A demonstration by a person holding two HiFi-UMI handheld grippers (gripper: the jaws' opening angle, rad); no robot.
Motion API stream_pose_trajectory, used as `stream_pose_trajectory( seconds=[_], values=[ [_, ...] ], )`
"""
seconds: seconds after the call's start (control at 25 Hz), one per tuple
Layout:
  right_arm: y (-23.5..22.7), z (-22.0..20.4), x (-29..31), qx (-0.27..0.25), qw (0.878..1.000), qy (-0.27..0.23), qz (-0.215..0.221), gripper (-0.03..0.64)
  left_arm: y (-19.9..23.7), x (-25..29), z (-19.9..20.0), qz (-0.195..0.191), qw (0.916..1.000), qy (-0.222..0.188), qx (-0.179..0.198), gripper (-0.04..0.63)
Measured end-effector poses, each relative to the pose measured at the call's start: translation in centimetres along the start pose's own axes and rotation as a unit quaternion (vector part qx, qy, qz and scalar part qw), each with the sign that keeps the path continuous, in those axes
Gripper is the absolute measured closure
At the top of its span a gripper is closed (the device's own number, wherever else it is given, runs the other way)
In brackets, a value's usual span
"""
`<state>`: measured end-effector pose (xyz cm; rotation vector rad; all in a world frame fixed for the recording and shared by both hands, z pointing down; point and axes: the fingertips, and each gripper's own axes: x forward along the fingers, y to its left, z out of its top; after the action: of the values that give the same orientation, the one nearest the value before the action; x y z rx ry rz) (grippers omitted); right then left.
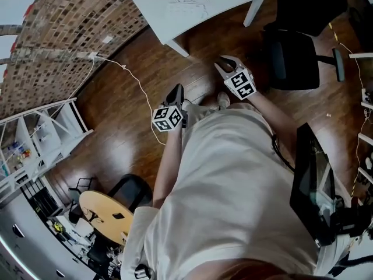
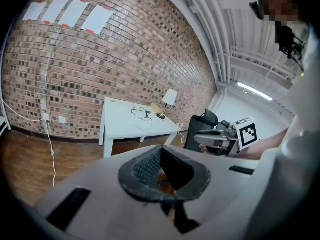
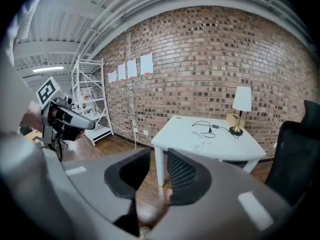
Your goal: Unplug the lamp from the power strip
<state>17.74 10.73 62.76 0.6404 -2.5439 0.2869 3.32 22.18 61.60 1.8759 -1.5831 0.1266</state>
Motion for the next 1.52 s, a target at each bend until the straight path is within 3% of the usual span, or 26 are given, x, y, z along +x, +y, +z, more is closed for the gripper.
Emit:
stream_pose_trajectory(
  seconds=[0.24,0.56,0.76,0.92,1.16,1.32,1.52],
  values=[
    [-0.5,-2.5,0.0,0.027,0.999,0.032,-0.033,0.520,2.6,0.4,-0.2,-0.003,0.9997,0.020,0.014,0.592],
    [2.0,-7.1,2.9,0.076,0.991,0.087,-0.072,0.520,11.3,-2.7,-5.0,0.013,0.9950,0.099,0.004,0.591],
    [3.1,-12.4,4.7,0.121,0.977,0.147,-0.099,0.520,17.7,-5.1,-9.6,0.041,0.9870,0.155,-0.014,0.592],
    [4.0,-16.5,4.6,0.157,0.962,0.193,-0.115,0.520,21.4,-6.9,-13.4,0.055,0.9770,0.206,-0.006,0.592],
    [5.2,-19.1,4.3,0.170,0.949,0.234,-0.128,0.515,25.5,-9.0,-16.0,0.076,0.9668,0.243,-0.024,0.591],
    [4.8,-16.3,5.1,0.157,0.955,0.217,-0.130,0.514,25.9,-9.0,-14.4,0.082,0.9704,0.223,-0.042,0.591],
    [3.2,-6.0,6.8,0.123,0.977,0.124,-0.121,0.514,24.0,-5.9,-6.8,0.058,0.9876,0.143,-0.030,0.591]
  ],
)
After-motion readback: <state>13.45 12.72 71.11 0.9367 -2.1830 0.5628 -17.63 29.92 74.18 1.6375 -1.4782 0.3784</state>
